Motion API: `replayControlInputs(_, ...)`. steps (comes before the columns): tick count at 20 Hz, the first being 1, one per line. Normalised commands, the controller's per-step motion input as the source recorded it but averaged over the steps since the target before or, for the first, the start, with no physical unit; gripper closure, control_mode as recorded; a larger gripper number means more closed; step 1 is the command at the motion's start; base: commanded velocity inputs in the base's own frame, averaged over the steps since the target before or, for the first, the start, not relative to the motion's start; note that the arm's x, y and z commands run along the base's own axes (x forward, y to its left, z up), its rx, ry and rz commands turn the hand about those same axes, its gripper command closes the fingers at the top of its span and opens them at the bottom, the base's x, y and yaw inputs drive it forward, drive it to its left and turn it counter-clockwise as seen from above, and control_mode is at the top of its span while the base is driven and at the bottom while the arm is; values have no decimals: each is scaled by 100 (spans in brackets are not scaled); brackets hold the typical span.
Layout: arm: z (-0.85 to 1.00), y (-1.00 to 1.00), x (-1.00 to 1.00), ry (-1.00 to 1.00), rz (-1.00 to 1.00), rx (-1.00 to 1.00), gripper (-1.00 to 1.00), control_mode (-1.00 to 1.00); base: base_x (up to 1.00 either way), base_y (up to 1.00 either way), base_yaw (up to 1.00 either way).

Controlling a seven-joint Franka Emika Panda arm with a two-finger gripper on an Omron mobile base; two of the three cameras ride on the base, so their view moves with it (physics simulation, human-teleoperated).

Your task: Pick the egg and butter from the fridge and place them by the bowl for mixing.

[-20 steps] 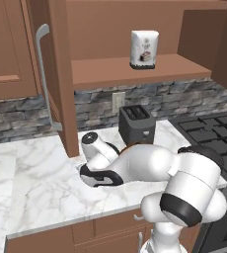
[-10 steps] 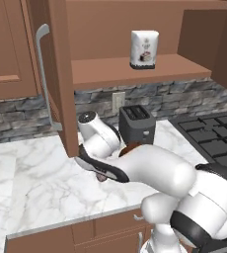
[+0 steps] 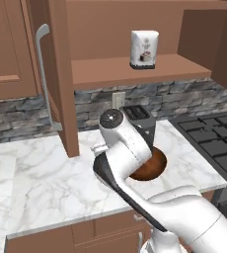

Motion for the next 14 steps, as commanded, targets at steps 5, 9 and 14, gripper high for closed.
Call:
replayControlInputs(5,34,-99,-100,-62,0,0,-100,-100,0,0,0)
replayControlInputs(9,11,-52,-64,-45,0,0,-100,-100,0,0,0)
replayControlInputs(14,-3,0,-33,1,0,0,-100,-100,0,0,0)
